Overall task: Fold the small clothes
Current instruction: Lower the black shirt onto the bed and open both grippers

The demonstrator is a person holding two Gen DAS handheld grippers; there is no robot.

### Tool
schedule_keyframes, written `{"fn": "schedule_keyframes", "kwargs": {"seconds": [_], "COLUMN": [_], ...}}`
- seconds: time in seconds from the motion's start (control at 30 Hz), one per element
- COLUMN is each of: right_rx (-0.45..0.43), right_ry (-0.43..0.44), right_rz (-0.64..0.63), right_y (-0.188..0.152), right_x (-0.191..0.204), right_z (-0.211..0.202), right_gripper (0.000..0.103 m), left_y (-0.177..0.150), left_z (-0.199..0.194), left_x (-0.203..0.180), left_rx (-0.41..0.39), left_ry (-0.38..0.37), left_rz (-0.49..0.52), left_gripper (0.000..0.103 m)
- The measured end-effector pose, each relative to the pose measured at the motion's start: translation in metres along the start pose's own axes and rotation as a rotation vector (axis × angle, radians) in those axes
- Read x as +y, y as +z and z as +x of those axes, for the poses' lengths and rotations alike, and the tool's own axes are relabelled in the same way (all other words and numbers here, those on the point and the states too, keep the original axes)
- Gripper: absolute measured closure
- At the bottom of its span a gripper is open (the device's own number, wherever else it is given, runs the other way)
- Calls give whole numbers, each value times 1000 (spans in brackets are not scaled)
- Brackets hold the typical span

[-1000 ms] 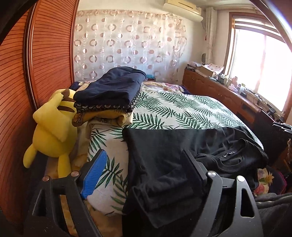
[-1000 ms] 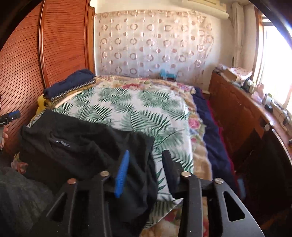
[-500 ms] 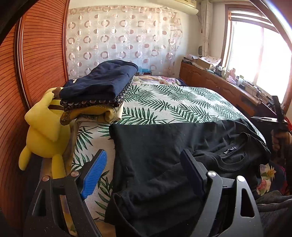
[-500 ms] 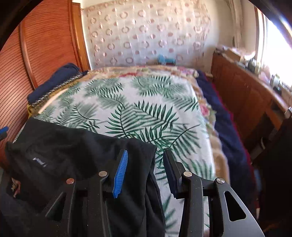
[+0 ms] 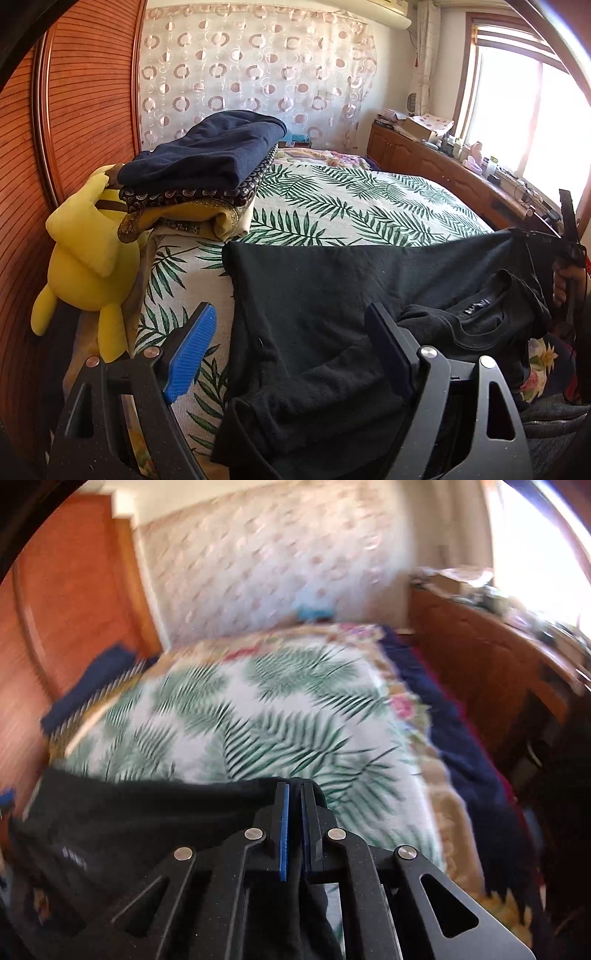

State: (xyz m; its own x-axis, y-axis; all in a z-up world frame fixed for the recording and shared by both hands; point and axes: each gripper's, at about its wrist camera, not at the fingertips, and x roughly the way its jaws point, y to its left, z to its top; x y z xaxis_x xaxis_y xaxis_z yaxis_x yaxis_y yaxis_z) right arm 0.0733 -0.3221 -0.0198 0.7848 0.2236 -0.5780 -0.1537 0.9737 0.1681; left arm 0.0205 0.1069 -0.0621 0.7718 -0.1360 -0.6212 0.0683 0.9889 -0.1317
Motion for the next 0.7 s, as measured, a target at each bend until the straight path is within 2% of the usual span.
{"fn": "schedule_keyframes", "kwargs": {"seconds": [0.17, 0.2, 0.23, 0.3, 0.33, 0.37, 0.53, 0.6, 0.7], "right_rx": [76, 79, 74, 60, 56, 51, 77, 99, 127], "right_ry": [-70, -69, -73, -79, -75, -68, -61, -58, -52], "right_rz": [-76, -92, -103, -113, -112, -110, -132, -141, -146], "right_y": [-2, -2, -2, 1, 2, 2, -4, -8, -8], "right_x": [7, 9, 11, 12, 12, 12, 11, 11, 9], "right_z": [10, 10, 8, 7, 6, 5, 27, 38, 46], "right_gripper": [97, 94, 88, 67, 50, 40, 36, 36, 35], "left_y": [9, 11, 14, 20, 23, 25, 37, 41, 43], "left_z": [11, 13, 17, 24, 26, 30, 56, 69, 87], "left_x": [5, 6, 7, 9, 10, 11, 20, 26, 36], "left_rx": [15, 19, 26, 43, 47, 53, 116, 148, 198], "left_ry": [-2, -2, 0, 13, 13, 8, -5, -13, -2], "left_rz": [10, 17, 23, 36, 44, 49, 49, 32, 14], "left_gripper": [20, 20, 20, 20, 20, 21, 38, 42, 42]}}
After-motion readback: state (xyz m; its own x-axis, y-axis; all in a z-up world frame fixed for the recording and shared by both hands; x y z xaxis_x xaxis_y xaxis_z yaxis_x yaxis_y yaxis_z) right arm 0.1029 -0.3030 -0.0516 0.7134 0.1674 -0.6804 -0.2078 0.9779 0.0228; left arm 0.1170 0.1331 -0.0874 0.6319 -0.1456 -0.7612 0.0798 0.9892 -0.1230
